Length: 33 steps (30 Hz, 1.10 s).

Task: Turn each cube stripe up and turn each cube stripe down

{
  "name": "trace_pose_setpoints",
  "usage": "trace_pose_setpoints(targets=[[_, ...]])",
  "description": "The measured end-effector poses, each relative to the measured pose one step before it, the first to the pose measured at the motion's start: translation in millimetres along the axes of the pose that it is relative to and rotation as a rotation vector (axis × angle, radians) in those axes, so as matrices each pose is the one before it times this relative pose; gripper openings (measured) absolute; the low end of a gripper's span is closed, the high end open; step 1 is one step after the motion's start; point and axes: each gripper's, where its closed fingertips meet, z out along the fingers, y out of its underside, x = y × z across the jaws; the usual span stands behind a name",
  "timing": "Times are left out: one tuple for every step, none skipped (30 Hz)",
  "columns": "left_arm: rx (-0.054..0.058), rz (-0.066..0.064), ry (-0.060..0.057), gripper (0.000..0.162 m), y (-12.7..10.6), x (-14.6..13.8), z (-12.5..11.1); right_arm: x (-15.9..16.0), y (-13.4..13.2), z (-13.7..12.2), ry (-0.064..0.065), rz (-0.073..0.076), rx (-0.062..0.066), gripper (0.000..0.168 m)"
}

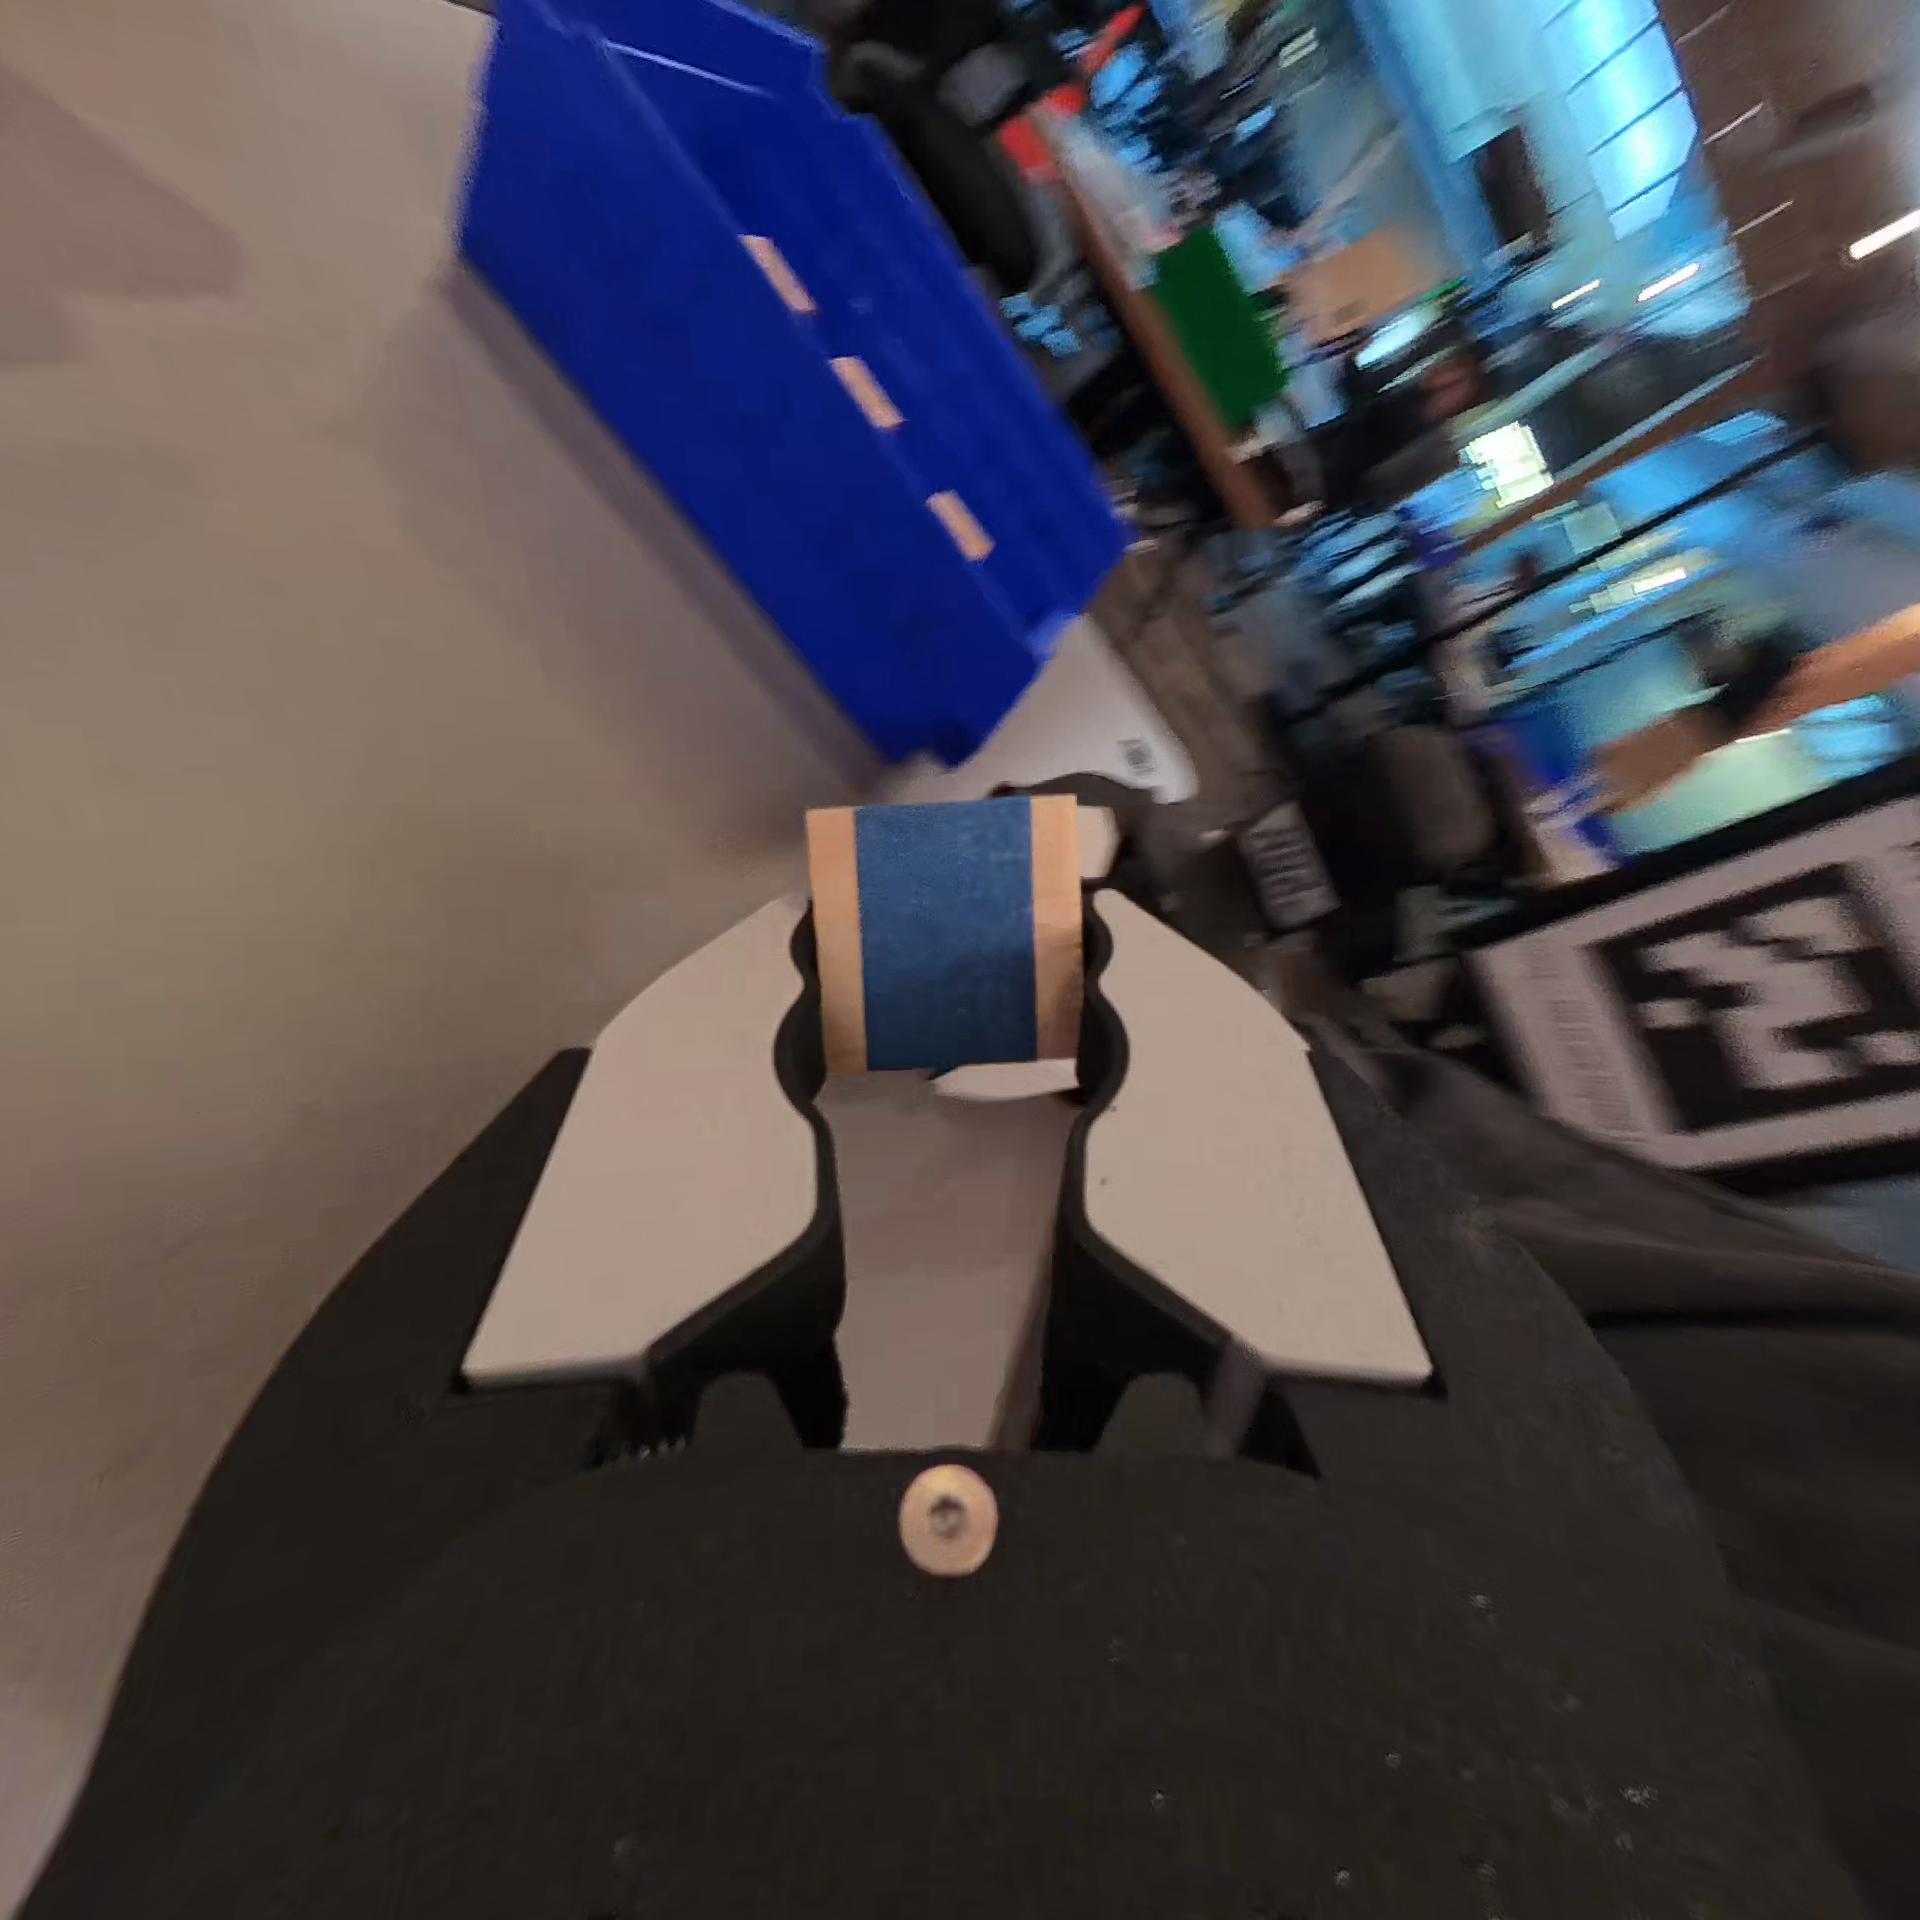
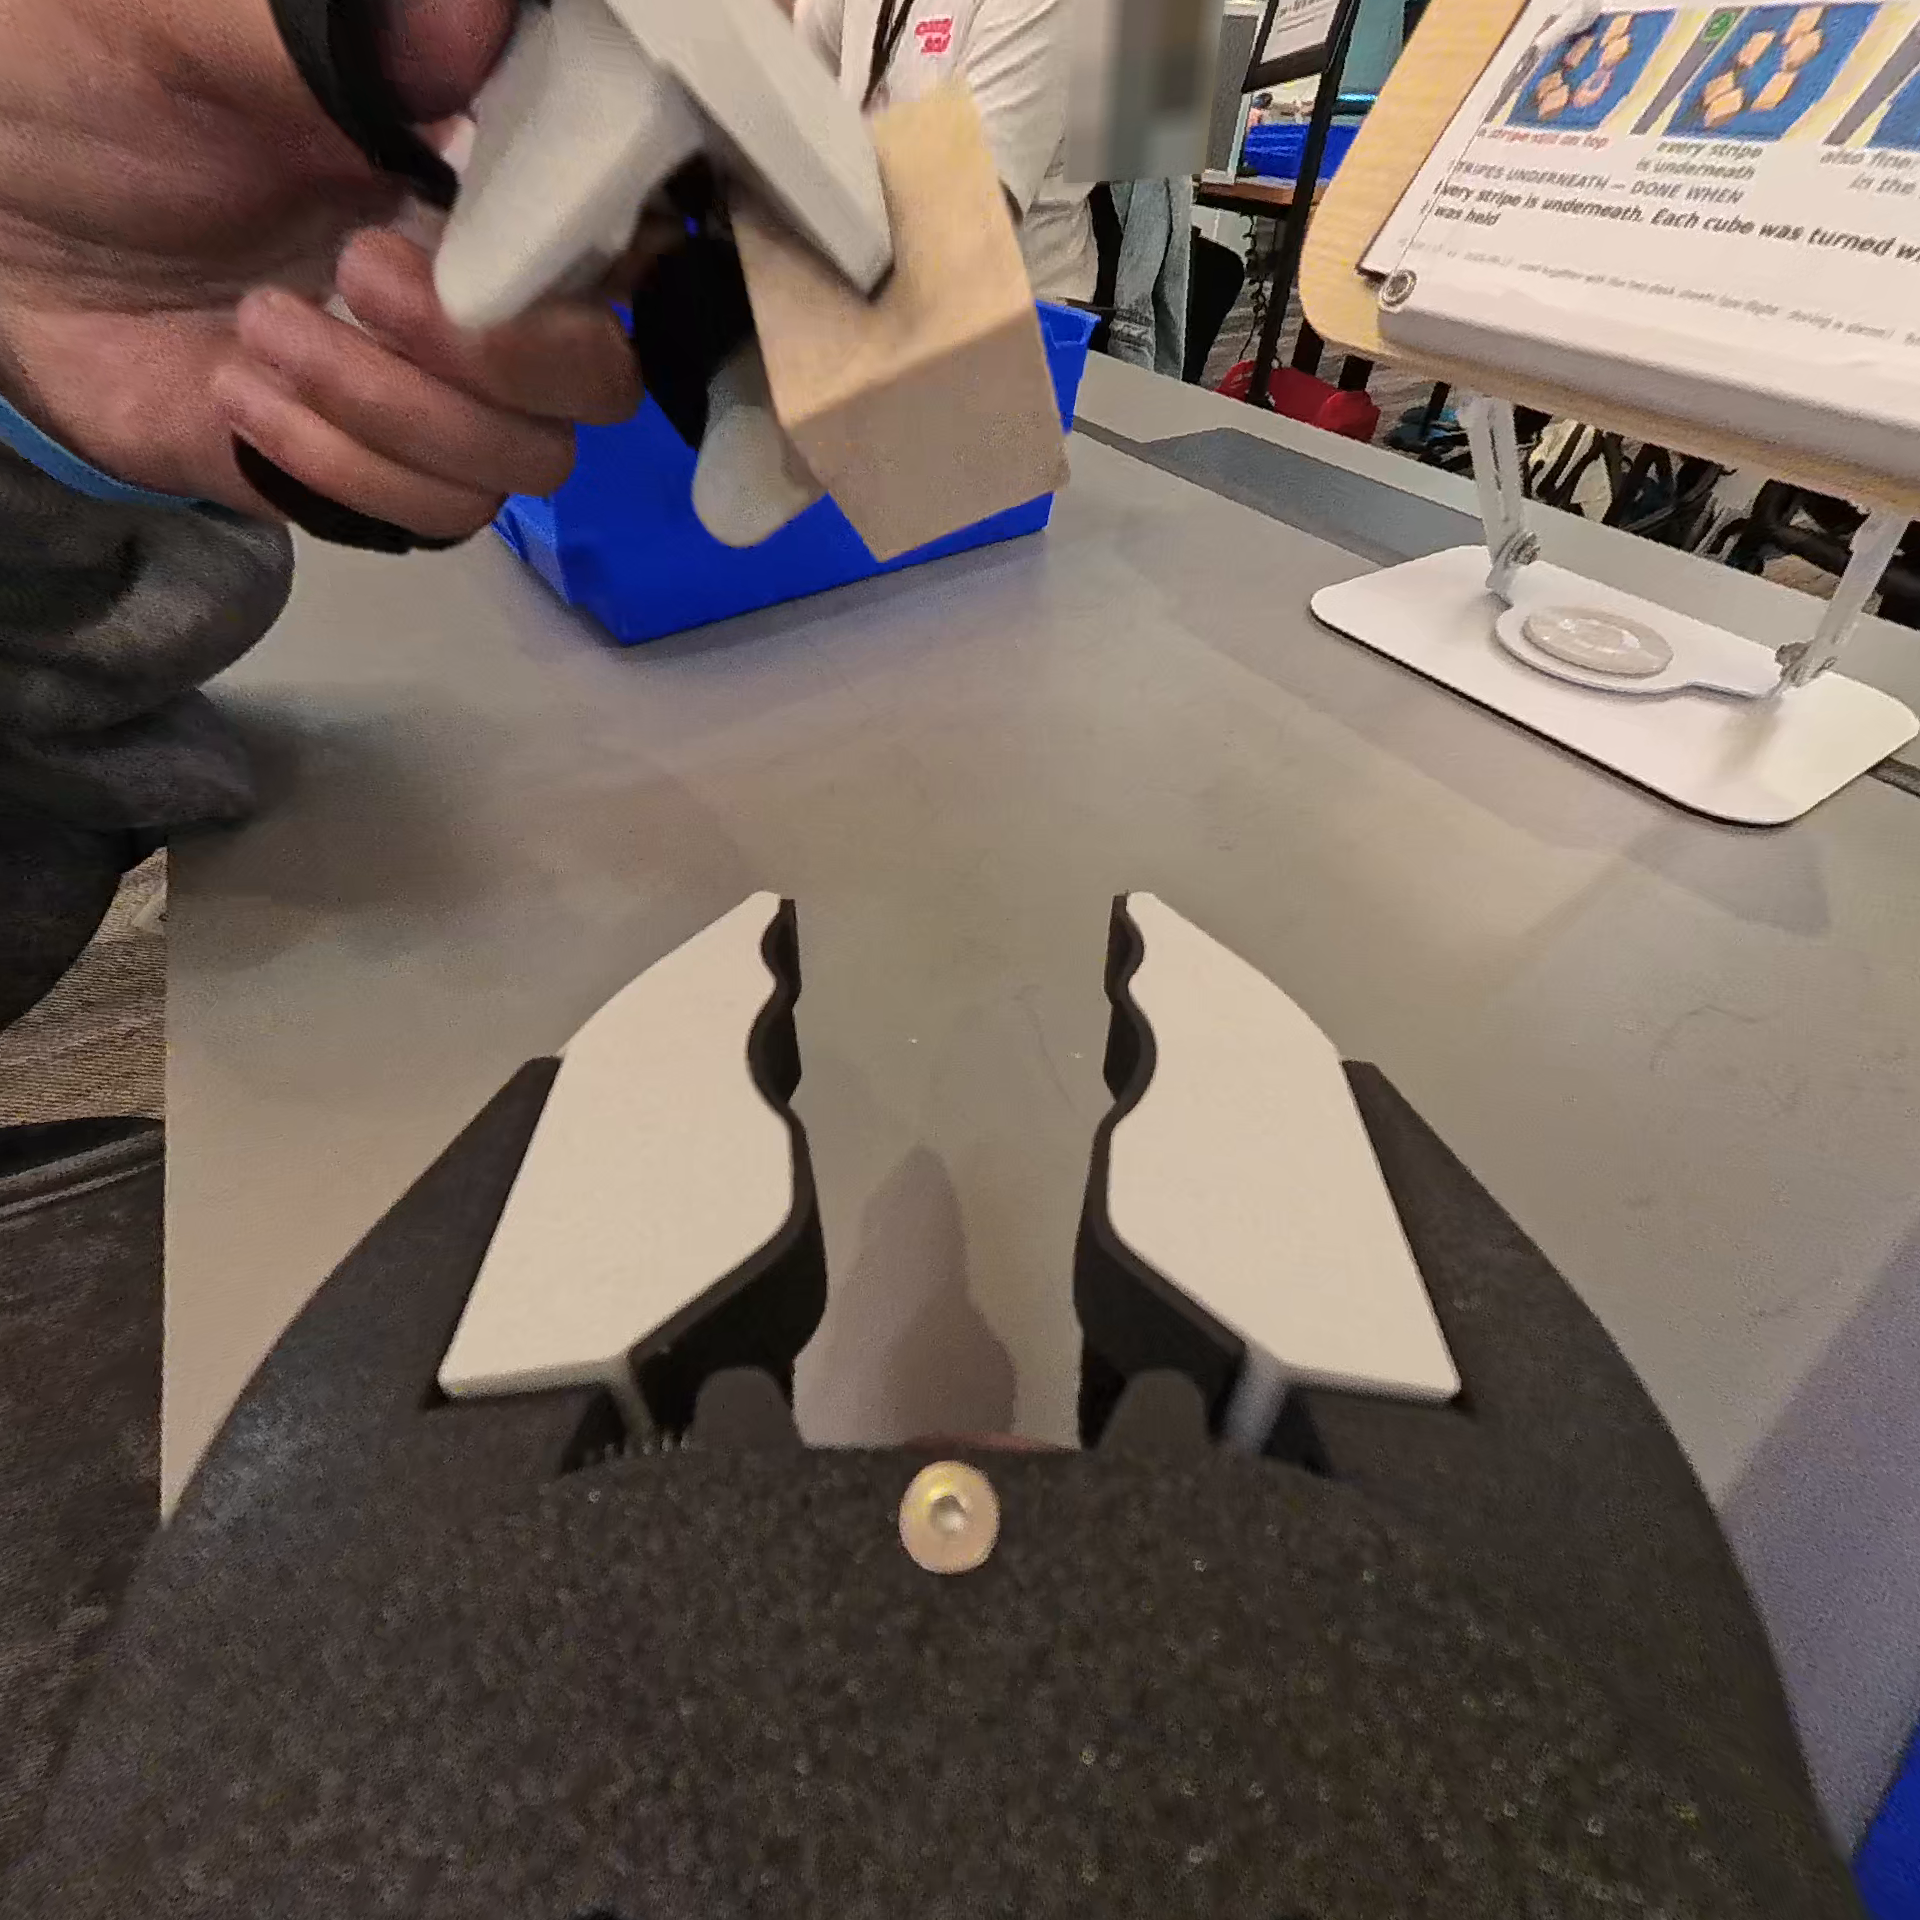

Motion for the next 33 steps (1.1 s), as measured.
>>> trace_pose_setpoints(targets=[[0.0159,-0.0624,0.0889,0.045,-1.30,6.70,-0.05,-0.59,-1.03,-0.47,0.0006,-0.0090,0.0053,0.057],[0.0170,-0.0639,0.0948,0.045,-1.74,7.65,-0.67,-0.51,-1.28,-0.49,0.0000,-0.0084,0.0066,0.057],[0.0260,-0.0734,0.1056,0.045,-3.37,8.95,-1.62,-0.88,-1.40,-0.61,-0.0029,-0.0070,0.0088,0.057],[0.0279,-0.0785,0.1026,0.045,-3.68,8.38,-2.34,-1.29,-1.36,-0.28,-0.0073,-0.0051,0.0095,0.058],[0.0168,-0.0638,0.0694,0.045,-2.33,4.54,-2.15,-1.15,-1.19,-0.34,-0.0076,-0.0019,0.0091,0.058],[0.0092,-0.0341,0.0233,0.045,-1.18,-0.29,-1.90,-0.86,-0.52,-0.20,-0.0061,0.0003,0.0057,0.058],[0.0036,-0.0048,-0.0176,0.045,-0.68,-4.48,-1.53,-0.89,-0.29,0.02,-0.0072,0.0016,0.0034,0.059],[0.0065,0.0086,-0.0373,0.045,-0.91,-5.96,-1.34,-0.73,-0.60,-0.06,-0.0067,0.0004,0.0071,0.059],[0.0061,0.0076,-0.0334,0.045,-0.86,-4.87,-0.86,-0.58,-0.98,-0.01,-0.0054,-0.0030,0.0102,0.061],[0.0014,0.0009,-0.0141,0.045,0.01,-1.81,-0.11,-0.46,-0.94,-0.04,-0.0063,-0.0063,0.0098,0.063],[0.0026,-0.0056,0.0028,0.045,-0.02,0.78,-0.02,0.38,-0.51,0.35,-0.0023,-0.0090,0.0055,0.066],[0.0047,-0.0071,0.0063,0.045,-0.18,1.28,0.03,0.79,-0.62,1.34,-0.0047,-0.0087,0.0072,0.072],[0.0003,-0.0053,0.0003,0.045,0.34,0.54,0.03,0.98,-1.90,2.48,-0.0096,0.0030,0.0131,0.080],[0.0024,-0.0025,-0.0029,0.045,0.10,0.17,-0.10,2.01,-2.64,3.18,-0.0108,0.0148,0.0084,0.089],[0.0035,0.0003,-0.0008,0.044,-0.12,0.53,-0.10,3.00,-4.42,3.28,-0.0126,0.0175,0.0022,0.092],[0.0018,0.0010,-0.0002,0.045,0.03,0.41,-0.03,2.99,-8.52,3.13,-0.0144,0.0175,0.0129,0.092],[0.0017,-0.0007,-0.0001,0.045,0.00,0.35,-0.26,2.36,-12.63,2.79,-0.0165,0.0105,0.0272,0.092],[0.0036,-0.0032,0.0010,0.045,-0.10,0.20,-0.26,0.87,-14.84,2.86,-0.0213,0.0046,0.0360,0.091],[0.0025,-0.0048,0.0029,0.045,-0.09,0.31,-0.36,-1.26,-14.38,3.33,-0.0277,-0.0051,0.0326,0.090],[0.0049,-0.0043,0.0046,0.045,-0.61,0.47,-0.59,-1.50,-11.97,4.61,-0.0238,-0.0200,0.0213,0.090],[0.0023,-0.0042,0.0044,0.045,-0.52,0.22,-0.29,-0.71,-8.69,5.51,-0.0157,-0.0334,0.0064,0.090],[0.0024,-0.0059,0.0042,0.044,-0.49,-0.19,-0.43,-0.55,-6.62,5.94,-0.0086,-0.0373,0.0014,0.090],[0.0065,-0.0081,0.0058,0.044,-0.92,-0.26,-0.49,-1.43,-4.79,6.33,-0.0098,-0.0337,0.0011,0.090],[0.0032,-0.0089,0.0051,0.045,-0.60,-0.67,-0.37,-2.17,-1.94,6.60,-0.0094,-0.0196,-0.0059,0.089],[0.0043,-0.0110,0.0068,0.044,-0.64,-0.76,-0.56,-1.70,1.78,6.58,-0.0017,-0.0105,-0.0174,0.086],[0.0013,-0.0112,0.0087,0.044,-0.27,-0.55,-0.19,-1.74,4.89,6.03,0.0026,-0.0082,-0.0261,0.085],[-0.0096,-0.0095,0.0077,0.044,1.32,-0.72,0.32,-1.26,6.21,5.40,0.0072,-0.0153,-0.0277,0.082],[-0.0176,-0.0096,0.0070,0.044,2.49,-0.72,0.93,0.63,6.59,3.16,0.0227,-0.0155,-0.0325,0.068],[-0.0052,-0.0084,0.0048,0.044,1.22,-0.87,0.74,2.97,4.51,0.00,0.0400,-0.0132,-0.0249,0.045],[0.0094,-0.0025,0.0073,0.044,-0.91,-0.35,0.65,0.45,0.33,-0.12,0.0122,-0.0168,0.0042,0.045],[-0.0003,-0.0013,0.0056,0.044,0.19,0.01,0.77,0.34,0.30,-0.69,-0.0029,0.0075,-0.0003,0.045],[-0.0084,-0.0041,0.0086,0.044,1.19,0.76,1.01,-0.40,-0.97,-1.34,-0.0095,0.0031,0.0086,0.045],[-0.0078,-0.0029,0.0054,0.045,1.11,0.70,0.82,-0.48,-0.85,-1.23,-0.0060,0.0006,0.0062,0.045]])
